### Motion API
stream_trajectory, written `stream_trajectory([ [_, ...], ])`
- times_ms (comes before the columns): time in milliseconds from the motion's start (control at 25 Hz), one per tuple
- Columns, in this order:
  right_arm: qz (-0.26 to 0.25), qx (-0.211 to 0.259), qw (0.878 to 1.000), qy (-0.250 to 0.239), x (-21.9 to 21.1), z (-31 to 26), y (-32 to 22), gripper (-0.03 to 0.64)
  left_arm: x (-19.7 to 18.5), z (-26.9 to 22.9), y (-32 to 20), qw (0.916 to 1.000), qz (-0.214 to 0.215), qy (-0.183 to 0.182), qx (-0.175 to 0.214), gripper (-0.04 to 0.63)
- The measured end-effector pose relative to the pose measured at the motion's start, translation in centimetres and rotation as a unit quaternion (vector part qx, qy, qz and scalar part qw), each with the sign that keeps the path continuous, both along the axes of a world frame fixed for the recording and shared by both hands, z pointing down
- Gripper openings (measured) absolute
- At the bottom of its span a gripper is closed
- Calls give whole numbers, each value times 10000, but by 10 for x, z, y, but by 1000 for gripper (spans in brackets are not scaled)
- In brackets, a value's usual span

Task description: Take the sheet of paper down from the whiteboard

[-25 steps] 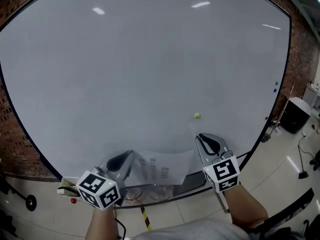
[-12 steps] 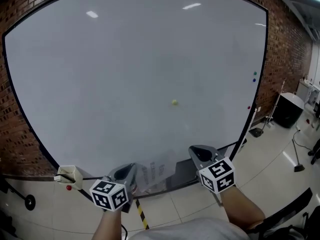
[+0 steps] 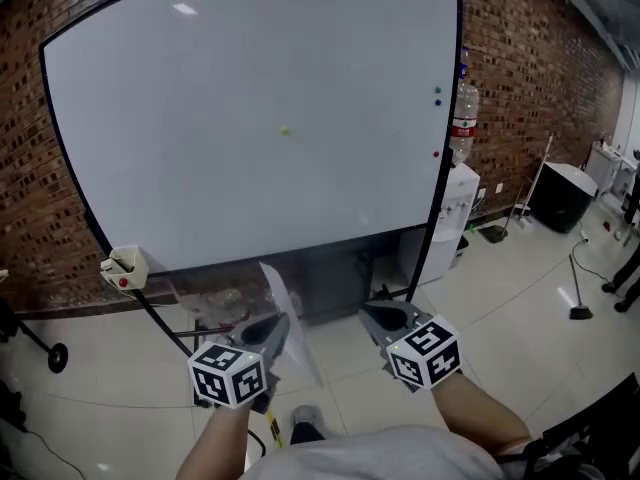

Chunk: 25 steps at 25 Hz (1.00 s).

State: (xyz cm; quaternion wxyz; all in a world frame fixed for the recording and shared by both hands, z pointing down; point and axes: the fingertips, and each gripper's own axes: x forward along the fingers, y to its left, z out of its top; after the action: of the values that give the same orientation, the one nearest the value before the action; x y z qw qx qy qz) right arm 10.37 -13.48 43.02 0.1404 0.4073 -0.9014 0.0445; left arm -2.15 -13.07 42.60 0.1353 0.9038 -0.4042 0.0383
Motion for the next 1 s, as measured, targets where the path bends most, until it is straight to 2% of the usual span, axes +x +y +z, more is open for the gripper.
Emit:
stream_trajectory([
  [200, -191, -95, 9998, -6, 22, -3, 81, 2, 35, -8, 81, 10000, 38, -4, -47, 2],
  [400, -400, -59, 9992, -78, 24, -15, 140, 2, 44, -25, 138, 9999, -17, -43, 95, 2],
  [560, -596, -46, 9981, -137, 14, -22, 180, 2, 45, -27, 172, 9999, 28, -80, 139, 2],
  [760, -547, -89, 9983, -193, 0, -19, 230, 2, 39, -25, 222, 9998, 142, -45, 166, 2],
  [1000, -614, -209, 9975, -270, -32, -8, 311, 2, 18, -10, 308, 9996, 219, -205, 6, 2],
])
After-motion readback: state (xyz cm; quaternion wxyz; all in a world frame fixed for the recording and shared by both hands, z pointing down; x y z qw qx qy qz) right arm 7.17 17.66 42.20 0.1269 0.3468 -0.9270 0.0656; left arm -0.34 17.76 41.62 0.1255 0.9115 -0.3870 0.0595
